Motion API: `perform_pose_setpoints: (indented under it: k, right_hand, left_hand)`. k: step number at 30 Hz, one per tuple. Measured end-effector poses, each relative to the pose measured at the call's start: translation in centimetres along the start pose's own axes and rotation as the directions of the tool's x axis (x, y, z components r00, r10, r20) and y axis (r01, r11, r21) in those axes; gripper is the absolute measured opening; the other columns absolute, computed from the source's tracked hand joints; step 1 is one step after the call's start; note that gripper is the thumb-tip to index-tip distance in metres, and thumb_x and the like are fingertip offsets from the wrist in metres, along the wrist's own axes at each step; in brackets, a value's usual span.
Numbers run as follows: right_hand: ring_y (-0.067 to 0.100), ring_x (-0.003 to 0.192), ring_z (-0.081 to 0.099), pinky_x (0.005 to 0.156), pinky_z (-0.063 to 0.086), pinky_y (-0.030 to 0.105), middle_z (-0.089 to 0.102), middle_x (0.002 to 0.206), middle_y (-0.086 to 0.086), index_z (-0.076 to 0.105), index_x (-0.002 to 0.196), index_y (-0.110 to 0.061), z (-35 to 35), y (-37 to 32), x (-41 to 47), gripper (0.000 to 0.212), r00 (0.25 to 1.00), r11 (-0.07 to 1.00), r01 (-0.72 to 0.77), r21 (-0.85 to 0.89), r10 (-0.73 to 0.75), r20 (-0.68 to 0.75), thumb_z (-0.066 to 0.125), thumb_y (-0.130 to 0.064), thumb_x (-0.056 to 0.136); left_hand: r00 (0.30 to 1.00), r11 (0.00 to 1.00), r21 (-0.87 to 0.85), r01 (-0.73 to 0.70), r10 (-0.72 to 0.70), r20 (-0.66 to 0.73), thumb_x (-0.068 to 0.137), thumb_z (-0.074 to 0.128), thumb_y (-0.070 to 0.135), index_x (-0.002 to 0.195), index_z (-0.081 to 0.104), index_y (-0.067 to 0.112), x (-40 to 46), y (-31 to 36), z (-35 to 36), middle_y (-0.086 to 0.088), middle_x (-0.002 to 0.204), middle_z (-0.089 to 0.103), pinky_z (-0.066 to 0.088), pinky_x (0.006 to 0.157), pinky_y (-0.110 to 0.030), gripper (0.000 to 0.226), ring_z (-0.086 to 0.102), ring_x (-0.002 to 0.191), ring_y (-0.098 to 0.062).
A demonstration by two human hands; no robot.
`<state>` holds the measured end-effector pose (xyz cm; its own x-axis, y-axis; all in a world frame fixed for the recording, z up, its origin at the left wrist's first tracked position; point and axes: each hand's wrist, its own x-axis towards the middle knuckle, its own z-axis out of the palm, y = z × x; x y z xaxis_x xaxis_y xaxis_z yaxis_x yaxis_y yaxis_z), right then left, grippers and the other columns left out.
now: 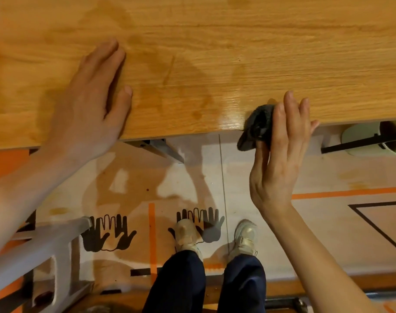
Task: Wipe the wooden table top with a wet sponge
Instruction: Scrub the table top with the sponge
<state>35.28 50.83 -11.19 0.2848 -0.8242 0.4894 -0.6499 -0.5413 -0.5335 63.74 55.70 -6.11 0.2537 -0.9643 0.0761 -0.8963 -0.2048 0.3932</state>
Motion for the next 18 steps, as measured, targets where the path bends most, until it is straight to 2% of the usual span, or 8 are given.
perform_pose_setpoints:
  k: [1, 3, 5, 7, 10, 13, 15, 18]
  right_hand:
    - [0.052, 0.140, 0.018, 0.118, 0.005, 0.060, 0.032, 0.147, 0.030, 0.031, 0.140, 0.010, 0.0, -0.3, -0.1, 0.045, 1.000, 1.000, -0.018, 0.015, 0.018, -0.017, 0.041, 0.005, 0.096]
    - [0.049, 0.141, 0.015, 0.118, 0.007, 0.061, 0.031, 0.146, 0.032, 0.034, 0.138, 0.012, 0.8, -1.7, -0.1, 0.042, 0.998, 0.999, -0.050, 0.022, 0.050, -0.042, 0.036, -0.002, 0.099]
    - [0.041, 0.143, 0.014, 0.119, 0.005, 0.057, 0.034, 0.147, 0.030, 0.036, 0.139, 0.008, 2.6, -3.7, 0.0, 0.045, 0.998, 0.999, -0.051, 0.001, 0.051, -0.042, 0.036, -0.017, 0.101]
    - [0.036, 0.143, 0.016, 0.120, 0.002, 0.051, 0.035, 0.148, 0.022, 0.038, 0.138, 0.000, 4.7, -6.0, 0.1, 0.043, 0.999, 1.000, -0.019, -0.002, 0.019, -0.037, 0.041, -0.022, 0.101]
    - [0.032, 0.143, 0.022, 0.120, 0.001, 0.043, 0.041, 0.147, 0.015, 0.037, 0.138, -0.006, 5.7, -7.6, 0.1, 0.047, 0.992, 0.992, 0.125, -0.031, -0.123, 0.037, 0.058, -0.007, 0.095]
    - [0.032, 0.143, 0.023, 0.121, -0.001, 0.041, 0.036, 0.150, 0.013, 0.031, 0.141, -0.006, 2.4, -4.4, 0.8, 0.051, 0.962, 0.978, 0.197, -0.064, -0.180, 0.203, 0.052, -0.003, 0.095]
    - [0.035, 0.144, 0.020, 0.122, 0.000, 0.044, 0.034, 0.151, 0.018, 0.031, 0.143, -0.002, -0.4, -1.5, 1.3, 0.047, 0.981, 0.990, 0.083, -0.116, -0.061, 0.184, 0.042, -0.008, 0.097]
    - [0.039, 0.144, 0.019, 0.121, 0.006, 0.052, 0.034, 0.151, 0.023, 0.036, 0.142, 0.007, -1.8, -0.8, 1.7, 0.046, 0.983, 0.980, -0.178, -0.092, 0.182, 0.037, 0.032, -0.010, 0.100]
  left_hand:
    - [1.000, 1.000, -0.007, -0.004, 0.004, -0.003, 0.110, 0.035, 0.035, 0.158, 0.032, 0.008, 0.0, -0.1, 0.1, -0.006, 0.167, 0.025, 0.018, 0.127, -0.043, 0.055, 0.020, 0.154, -0.021]
    - [1.000, 1.000, -0.009, -0.004, 0.004, -0.001, 0.109, 0.035, 0.035, 0.157, 0.032, 0.007, 0.0, -0.2, 0.1, -0.007, 0.167, 0.025, 0.018, 0.127, -0.044, 0.056, 0.021, 0.154, -0.021]
    - [1.000, 1.000, 0.000, -0.009, 0.009, 0.001, 0.109, 0.034, 0.035, 0.158, 0.031, 0.006, 0.0, -0.2, 0.2, -0.007, 0.167, 0.024, 0.018, 0.127, -0.044, 0.057, 0.020, 0.154, -0.021]
    - [1.000, 1.000, 0.006, -0.015, 0.015, 0.001, 0.109, 0.033, 0.036, 0.158, 0.030, 0.007, 0.0, -0.2, 0.2, -0.007, 0.167, 0.023, 0.018, 0.127, -0.044, 0.057, 0.019, 0.155, -0.021]
    - [1.000, 1.000, 0.005, -0.018, 0.018, 0.000, 0.109, 0.032, 0.038, 0.159, 0.029, 0.008, -0.1, -0.1, 0.1, -0.006, 0.168, 0.023, 0.022, 0.126, -0.046, 0.058, 0.019, 0.155, -0.021]
    - [1.000, 1.000, -0.005, -0.018, 0.018, 0.009, 0.109, 0.030, 0.039, 0.159, 0.028, 0.008, -0.1, 0.1, 0.1, -0.006, 0.168, 0.021, 0.021, 0.126, -0.046, 0.060, 0.019, 0.155, -0.021]
    - [1.000, 1.000, -0.016, -0.008, 0.008, 0.009, 0.108, 0.030, 0.040, 0.159, 0.028, 0.008, -0.1, 0.2, 0.1, -0.006, 0.168, 0.021, 0.021, 0.126, -0.046, 0.060, 0.018, 0.155, -0.022]
    - [1.000, 1.000, -0.003, -0.019, 0.019, 0.000, 0.108, 0.029, 0.040, 0.159, 0.026, 0.007, -0.1, 0.1, 0.1, -0.006, 0.169, 0.020, 0.019, 0.127, -0.045, 0.061, 0.016, 0.156, -0.021]
